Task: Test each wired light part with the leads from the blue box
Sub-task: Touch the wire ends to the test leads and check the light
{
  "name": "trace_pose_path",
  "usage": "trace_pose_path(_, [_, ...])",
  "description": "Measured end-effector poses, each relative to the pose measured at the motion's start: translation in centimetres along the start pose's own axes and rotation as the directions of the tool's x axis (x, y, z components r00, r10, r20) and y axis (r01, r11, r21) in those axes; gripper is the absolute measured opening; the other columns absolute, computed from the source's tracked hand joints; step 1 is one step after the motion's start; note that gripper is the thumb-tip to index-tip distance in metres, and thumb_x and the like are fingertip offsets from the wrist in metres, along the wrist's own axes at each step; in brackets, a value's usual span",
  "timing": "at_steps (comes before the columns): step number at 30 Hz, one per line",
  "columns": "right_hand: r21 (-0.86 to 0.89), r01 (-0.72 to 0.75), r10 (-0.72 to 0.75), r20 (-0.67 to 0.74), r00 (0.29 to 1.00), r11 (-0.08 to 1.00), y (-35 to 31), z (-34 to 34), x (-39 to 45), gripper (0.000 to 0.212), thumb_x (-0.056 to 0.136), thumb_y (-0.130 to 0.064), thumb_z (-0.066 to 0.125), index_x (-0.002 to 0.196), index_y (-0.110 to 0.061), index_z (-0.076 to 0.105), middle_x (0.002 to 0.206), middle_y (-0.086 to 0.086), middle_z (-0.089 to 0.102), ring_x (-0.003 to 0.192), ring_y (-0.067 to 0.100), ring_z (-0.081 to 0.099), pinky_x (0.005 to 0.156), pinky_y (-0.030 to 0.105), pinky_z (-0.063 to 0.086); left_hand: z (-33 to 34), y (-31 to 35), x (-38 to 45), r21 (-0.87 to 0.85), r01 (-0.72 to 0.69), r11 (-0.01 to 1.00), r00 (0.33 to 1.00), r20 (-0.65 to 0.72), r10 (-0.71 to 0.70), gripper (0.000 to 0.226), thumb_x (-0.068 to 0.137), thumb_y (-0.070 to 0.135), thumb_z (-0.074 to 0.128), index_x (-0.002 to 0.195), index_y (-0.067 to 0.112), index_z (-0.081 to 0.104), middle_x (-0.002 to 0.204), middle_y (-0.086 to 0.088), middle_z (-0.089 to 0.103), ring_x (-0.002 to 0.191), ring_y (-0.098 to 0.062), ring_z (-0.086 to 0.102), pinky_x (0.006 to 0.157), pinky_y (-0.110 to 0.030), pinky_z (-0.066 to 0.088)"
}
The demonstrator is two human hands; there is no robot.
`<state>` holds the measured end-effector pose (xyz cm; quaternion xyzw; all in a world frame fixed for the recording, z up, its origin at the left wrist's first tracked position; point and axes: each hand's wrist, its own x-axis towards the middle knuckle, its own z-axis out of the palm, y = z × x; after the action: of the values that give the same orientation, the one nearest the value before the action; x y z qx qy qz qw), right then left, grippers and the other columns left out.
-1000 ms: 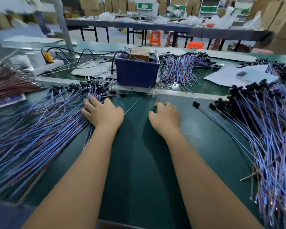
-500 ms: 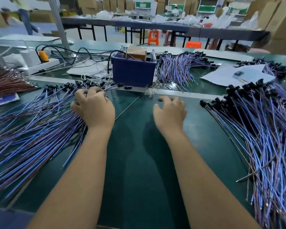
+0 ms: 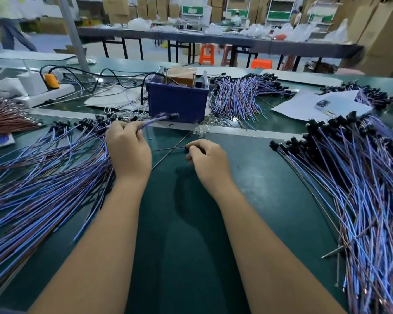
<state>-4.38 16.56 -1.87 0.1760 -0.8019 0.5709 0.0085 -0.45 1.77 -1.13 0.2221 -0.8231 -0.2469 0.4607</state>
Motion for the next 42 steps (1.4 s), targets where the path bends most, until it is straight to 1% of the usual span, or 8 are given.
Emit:
trace_pose_path(5, [0.312,-0.118,0.074,0.149,0.986,0.943,-0.5,-0.4,0.2,0.027,0.098,-0.006,0.042,0.085,-0.018,0.063,0.067,0.007,0.067,0.057,0.018,0.059,0.055,0.026,0.050,0.3,1.4,-0.5,0.144,-0.076,0.987,0.993,-0.080,0.088,0.018,0.091,0.019,0.063,0.102,0.025,0.076,0.106,-0.007,0.056,0.102,-0.038,0.044,0.076,-0.036,0.024])
trace_pose_path(8, [0.413,-0.171,0.104,0.179,0.978,0.895,-0.5,-1.0,0.4,0.025,0.100,-0.006,0.040,0.090,-0.012,0.062,0.065,0.006,0.068,0.057,0.019,0.060,0.056,0.026,0.052,0.6,1.5,-0.6,-0.011,-0.192,0.981,0.981,-0.025,0.192,0.020,0.091,0.013,0.064,0.108,0.016,0.075,0.094,-0.009,0.050,0.089,-0.027,0.046,0.079,-0.026,0.030])
trace_pose_path(16, [0.527,-0.190,0.089,0.210,0.974,0.828,-0.2,-1.4,0.4,0.025,0.102,-0.006,0.037,0.101,-0.004,0.062,0.070,0.009,0.069,0.057,0.015,0.064,0.059,0.024,0.055,0.6,3.9,-1.7,-0.489,-0.114,0.865,0.986,0.053,0.160,0.017,0.086,0.001,0.067,0.096,0.012,0.075,0.096,-0.004,0.058,0.080,-0.003,0.055,0.076,-0.015,0.046])
trace_pose_path(21, [0.743,-0.327,0.116,0.323,0.939,0.584,-0.5,-2.5,0.8,0.046,0.105,-0.036,0.030,0.104,-0.005,0.064,0.095,0.015,0.068,0.081,0.021,0.067,0.072,0.030,0.056,0.4,7.0,-3.6,-0.791,0.209,0.575,0.900,0.385,0.203,0.026,0.082,-0.012,0.066,0.094,0.010,0.073,0.102,-0.016,0.062,0.087,-0.019,0.065,0.079,-0.033,0.057])
trace_pose_path(24, [0.831,-0.374,0.143,0.347,0.927,0.411,-0.7,-3.2,1.0,0.039,0.105,-0.030,0.032,0.099,-0.004,0.060,0.092,0.013,0.065,0.084,0.021,0.064,0.077,0.030,0.052,0.3,7.0,-3.8,-0.772,0.367,0.520,0.784,0.557,0.274,0.026,0.080,-0.015,0.065,0.089,0.007,0.075,0.100,-0.012,0.065,0.091,-0.019,0.064,0.083,-0.032,0.055])
trace_pose_path(29, [0.780,-0.179,0.160,0.102,0.982,0.600,-0.5,-3.0,0.8,0.014,0.098,-0.002,0.046,0.103,-0.010,0.057,0.071,0.008,0.069,0.058,0.015,0.063,0.052,0.023,0.051,0.2,5.2,-3.2,-0.603,0.587,0.540,0.591,0.775,0.224,0.037,0.080,-0.011,0.055,0.069,0.016,0.077,0.082,-0.004,0.069,0.075,-0.014,0.063,0.076,-0.025,0.051])
trace_pose_path(36, [0.641,-0.095,0.063,0.073,0.995,0.762,-0.6,-1.9,0.2,0.011,0.094,0.002,0.054,0.091,-0.008,0.059,0.064,0.001,0.070,0.059,0.010,0.065,0.062,0.022,0.052,1.7,4.8,-2.4,-0.601,0.726,0.334,0.679,0.705,-0.206,0.026,0.098,0.007,0.044,0.080,0.008,0.064,0.070,-0.009,0.062,0.060,-0.015,0.060,0.057,-0.029,0.056])
trace_pose_path(42, [0.499,-0.049,-0.004,0.105,0.994,0.865,-0.4,-0.8,-0.3,0.019,0.091,0.006,0.056,0.085,-0.011,0.060,0.067,0.002,0.068,0.058,0.009,0.063,0.060,0.021,0.052,1.8,4.5,-2.8,-0.614,0.706,0.353,0.690,0.709,-0.146,0.014,0.098,0.009,0.052,0.098,0.004,0.066,0.085,-0.009,0.070,0.066,-0.012,0.066,0.058,-0.021,0.055])
